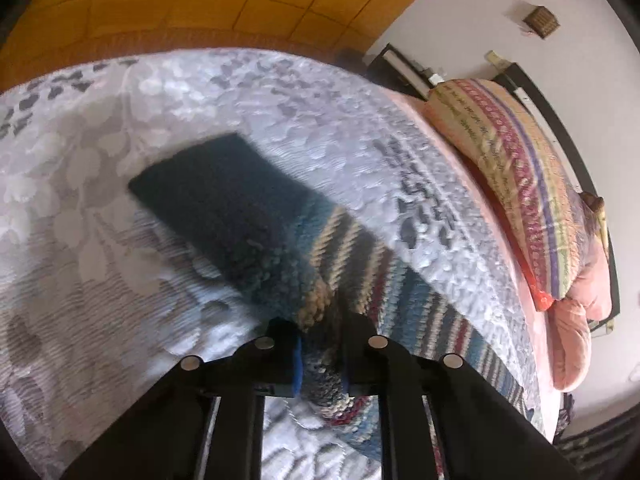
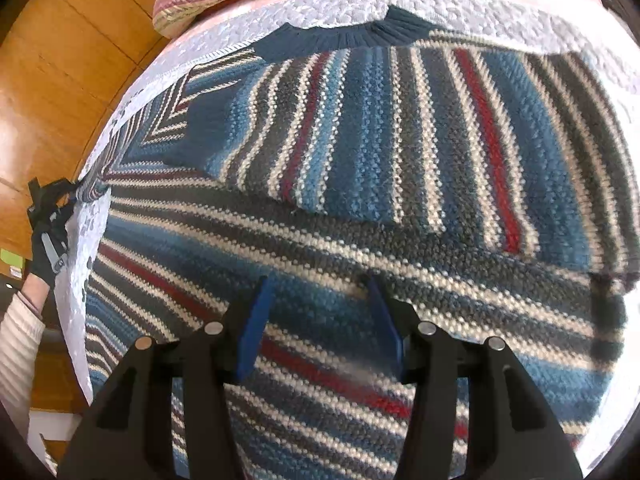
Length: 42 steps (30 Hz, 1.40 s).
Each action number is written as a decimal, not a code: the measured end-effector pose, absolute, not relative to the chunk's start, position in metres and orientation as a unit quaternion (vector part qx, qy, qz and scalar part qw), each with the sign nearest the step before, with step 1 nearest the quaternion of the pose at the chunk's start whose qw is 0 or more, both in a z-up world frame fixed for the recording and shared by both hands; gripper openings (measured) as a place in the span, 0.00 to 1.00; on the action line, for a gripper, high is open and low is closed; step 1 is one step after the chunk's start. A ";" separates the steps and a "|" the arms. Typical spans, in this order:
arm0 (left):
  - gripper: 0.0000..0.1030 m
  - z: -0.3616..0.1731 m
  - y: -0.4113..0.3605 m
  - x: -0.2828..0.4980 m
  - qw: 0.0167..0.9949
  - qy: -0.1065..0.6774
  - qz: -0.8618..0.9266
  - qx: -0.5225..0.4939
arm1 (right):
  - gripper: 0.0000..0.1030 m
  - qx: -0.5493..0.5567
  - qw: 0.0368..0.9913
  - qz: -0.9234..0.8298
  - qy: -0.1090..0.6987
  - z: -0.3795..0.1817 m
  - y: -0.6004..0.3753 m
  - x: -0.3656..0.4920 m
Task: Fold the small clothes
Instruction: 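Move the left gripper to the other sleeve cuff and grasp it, then fold the held sleeve across the sweater body toward the collar with the left gripper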
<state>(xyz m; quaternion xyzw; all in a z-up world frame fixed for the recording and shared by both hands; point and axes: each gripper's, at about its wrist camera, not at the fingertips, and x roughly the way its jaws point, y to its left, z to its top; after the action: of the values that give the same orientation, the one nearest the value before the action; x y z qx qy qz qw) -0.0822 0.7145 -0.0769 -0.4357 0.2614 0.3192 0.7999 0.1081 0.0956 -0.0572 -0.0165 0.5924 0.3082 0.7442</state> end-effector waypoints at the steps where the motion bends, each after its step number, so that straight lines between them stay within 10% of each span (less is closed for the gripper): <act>1: 0.12 -0.073 0.711 -0.082 0.804 0.259 0.317 -0.431 | 0.49 -0.024 0.748 0.308 0.588 -0.053 0.094 0.105; 22: 0.12 -0.009 0.481 0.016 0.896 0.256 0.095 -0.351 | 0.49 -0.002 0.758 0.284 0.587 -0.046 0.047 0.095; 42: 0.13 -0.063 0.382 0.076 0.881 0.337 0.038 -0.331 | 0.49 0.010 0.756 0.282 0.590 -0.054 0.035 0.096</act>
<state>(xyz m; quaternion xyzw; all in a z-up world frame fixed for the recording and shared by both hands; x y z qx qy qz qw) 0.0765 0.3821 -0.0628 -0.3308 0.3372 0.0381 0.8806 0.0958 0.0352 -0.0541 0.0096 0.5902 0.2825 0.7562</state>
